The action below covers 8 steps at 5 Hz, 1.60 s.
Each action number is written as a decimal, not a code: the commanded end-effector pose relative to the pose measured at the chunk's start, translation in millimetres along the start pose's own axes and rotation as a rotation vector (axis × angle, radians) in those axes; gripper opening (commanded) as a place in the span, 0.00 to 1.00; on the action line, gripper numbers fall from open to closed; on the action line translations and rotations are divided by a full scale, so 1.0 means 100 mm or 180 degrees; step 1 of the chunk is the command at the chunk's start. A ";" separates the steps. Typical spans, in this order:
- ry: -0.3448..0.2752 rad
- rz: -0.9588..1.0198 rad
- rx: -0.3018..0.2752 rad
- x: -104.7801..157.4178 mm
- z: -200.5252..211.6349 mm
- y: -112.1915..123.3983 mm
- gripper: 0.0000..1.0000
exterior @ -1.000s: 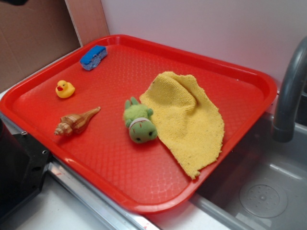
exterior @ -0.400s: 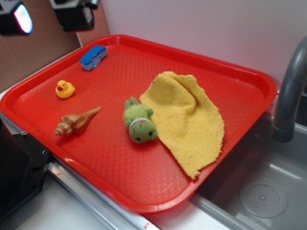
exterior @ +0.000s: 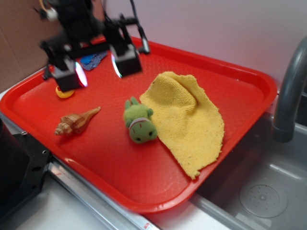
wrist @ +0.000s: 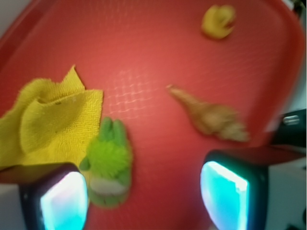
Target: Grab the green animal.
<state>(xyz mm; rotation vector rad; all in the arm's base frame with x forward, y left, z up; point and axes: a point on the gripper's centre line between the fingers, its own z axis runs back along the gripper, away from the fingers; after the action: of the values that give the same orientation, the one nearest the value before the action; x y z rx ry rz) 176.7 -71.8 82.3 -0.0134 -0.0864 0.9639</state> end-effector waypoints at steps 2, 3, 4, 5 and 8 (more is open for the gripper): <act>0.0020 -0.0137 -0.0239 -0.11 -0.50 -0.22 1.00; -0.0055 -0.0090 -0.0290 -0.12 -0.53 -0.23 0.00; -0.0057 -0.0230 -0.0377 -0.07 -0.55 -0.30 0.00; -0.0009 -0.0680 -0.0527 0.05 -0.30 -0.32 0.00; 0.0115 -0.1996 -0.0386 0.53 0.80 0.03 0.00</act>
<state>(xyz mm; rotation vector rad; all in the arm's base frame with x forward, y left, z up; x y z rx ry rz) 185.1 -28.1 152.8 -0.0969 -0.0560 0.3214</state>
